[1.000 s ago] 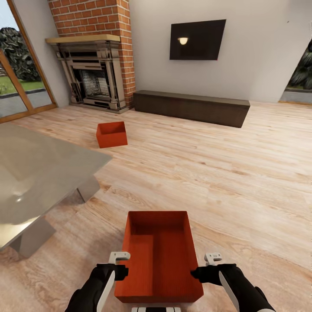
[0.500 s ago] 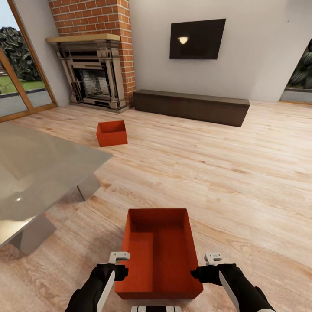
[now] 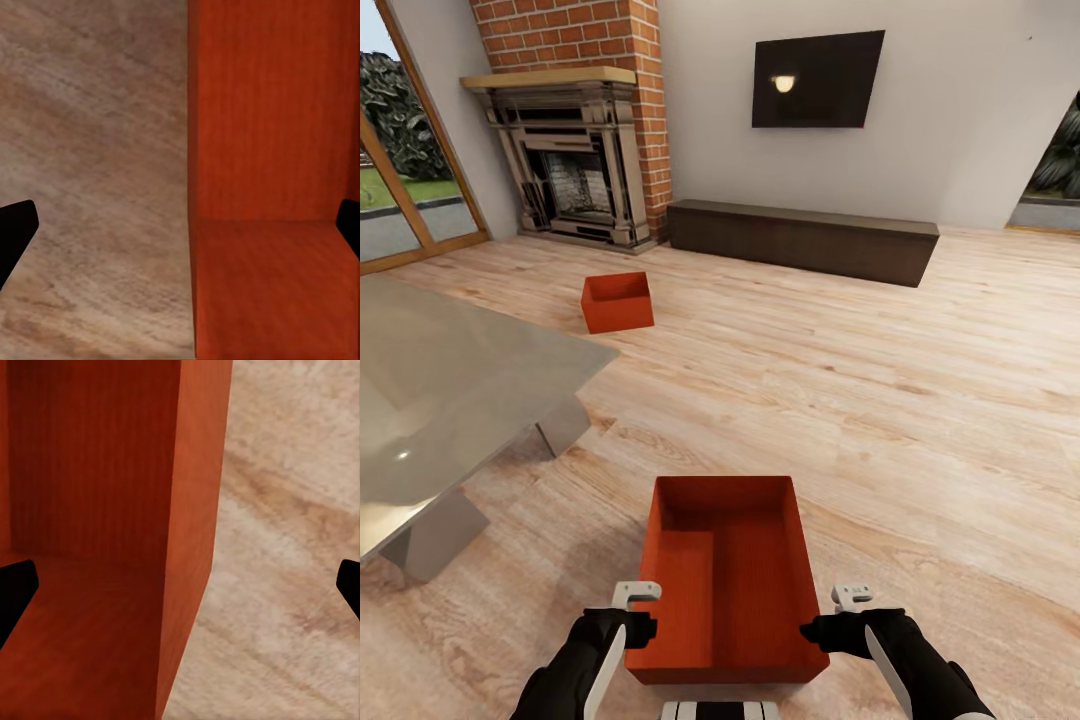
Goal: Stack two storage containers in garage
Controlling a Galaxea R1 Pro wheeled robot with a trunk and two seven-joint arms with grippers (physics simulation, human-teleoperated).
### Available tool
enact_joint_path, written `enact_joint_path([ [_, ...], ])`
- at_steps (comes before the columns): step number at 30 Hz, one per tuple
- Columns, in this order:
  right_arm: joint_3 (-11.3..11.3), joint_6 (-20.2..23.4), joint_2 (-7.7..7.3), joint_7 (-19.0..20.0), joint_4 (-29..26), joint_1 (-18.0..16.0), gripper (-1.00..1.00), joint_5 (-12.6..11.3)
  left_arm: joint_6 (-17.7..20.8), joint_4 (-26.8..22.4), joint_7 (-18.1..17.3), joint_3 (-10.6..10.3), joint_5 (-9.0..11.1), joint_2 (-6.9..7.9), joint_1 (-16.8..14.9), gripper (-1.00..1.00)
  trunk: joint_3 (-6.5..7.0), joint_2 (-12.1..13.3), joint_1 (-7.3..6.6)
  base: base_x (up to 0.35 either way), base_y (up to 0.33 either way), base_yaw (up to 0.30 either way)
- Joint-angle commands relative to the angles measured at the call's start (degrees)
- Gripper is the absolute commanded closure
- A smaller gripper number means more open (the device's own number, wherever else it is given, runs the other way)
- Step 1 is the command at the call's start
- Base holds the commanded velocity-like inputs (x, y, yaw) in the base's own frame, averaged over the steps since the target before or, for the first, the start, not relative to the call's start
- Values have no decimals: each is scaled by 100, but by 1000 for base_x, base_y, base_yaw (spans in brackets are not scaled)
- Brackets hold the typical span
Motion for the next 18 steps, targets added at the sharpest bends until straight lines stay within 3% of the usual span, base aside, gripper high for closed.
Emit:
enact_joint_path([
  [1, 21, 28, -6, 0, -8, -1, -100, -16, 33, -8, -5, 9, -27, -6, -1, -100, -5, -2, -1, 0, 0, 0],
  [18, 16, 25, -6, 2, -8, -1, -100, -15, 50, -8, -189, 9, -32, -6, 0, -100, -93, -7, 9, 0, 0, 0],
])
